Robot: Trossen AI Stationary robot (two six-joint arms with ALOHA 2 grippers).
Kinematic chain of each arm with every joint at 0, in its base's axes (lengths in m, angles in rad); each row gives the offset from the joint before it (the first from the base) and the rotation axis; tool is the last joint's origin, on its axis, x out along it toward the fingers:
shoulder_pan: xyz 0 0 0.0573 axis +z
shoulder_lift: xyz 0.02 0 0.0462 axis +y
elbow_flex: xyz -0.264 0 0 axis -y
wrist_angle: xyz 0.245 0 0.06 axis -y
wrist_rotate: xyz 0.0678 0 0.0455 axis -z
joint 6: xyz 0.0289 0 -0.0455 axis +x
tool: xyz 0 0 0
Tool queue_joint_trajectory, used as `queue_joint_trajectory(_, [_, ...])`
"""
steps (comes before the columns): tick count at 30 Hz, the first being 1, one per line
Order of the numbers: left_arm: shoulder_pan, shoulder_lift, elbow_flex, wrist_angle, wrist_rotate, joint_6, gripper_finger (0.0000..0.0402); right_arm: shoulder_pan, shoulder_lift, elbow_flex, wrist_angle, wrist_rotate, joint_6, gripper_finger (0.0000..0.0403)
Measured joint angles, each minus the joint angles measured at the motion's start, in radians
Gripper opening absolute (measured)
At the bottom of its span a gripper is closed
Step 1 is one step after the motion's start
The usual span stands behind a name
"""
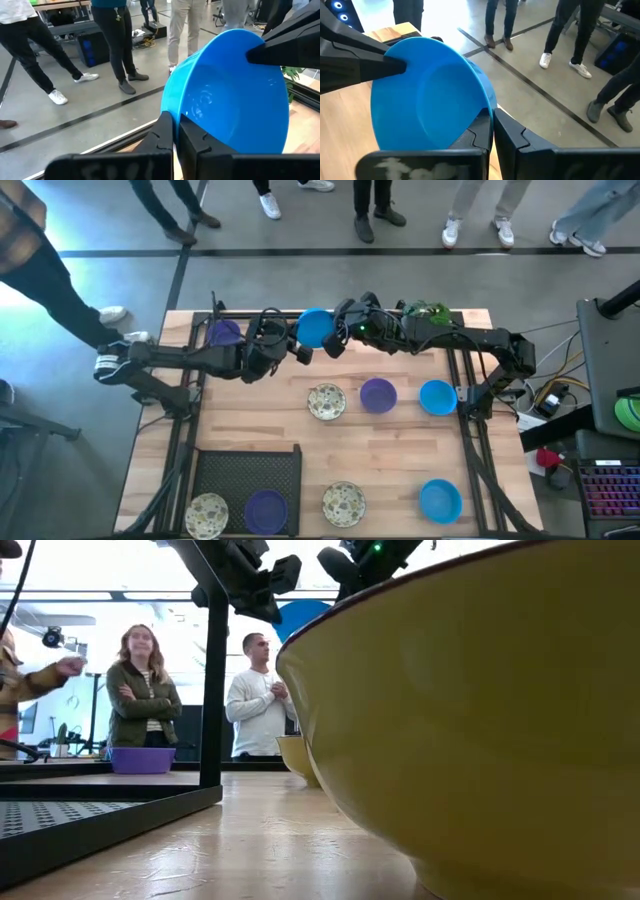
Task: Pick & Place Mini bowls
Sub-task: Put the top left blue bowl on the shelf
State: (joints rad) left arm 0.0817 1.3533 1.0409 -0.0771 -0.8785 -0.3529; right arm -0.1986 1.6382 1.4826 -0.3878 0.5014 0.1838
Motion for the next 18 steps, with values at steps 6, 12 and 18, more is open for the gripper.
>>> queue_joint_trajectory(6, [0.004, 0.000, 0.000, -0.014, 0.010, -0.018, 0.0001, 0.001, 0.000, 0.000, 0.001, -0.013, 0.000, 0.0029])
queue_joint_trajectory(12, [0.005, 0.002, 0.000, -0.019, 0.066, -0.035, 0.0001, 0.010, 0.000, 0.000, 0.013, -0.032, -0.005, 0.0088])
queue_joint_trajectory(18, [0.007, -0.005, 0.000, -0.038, 0.058, -0.038, 0.0001, 0.031, -0.001, 0.000, 0.009, -0.116, -0.034, 0.0140])
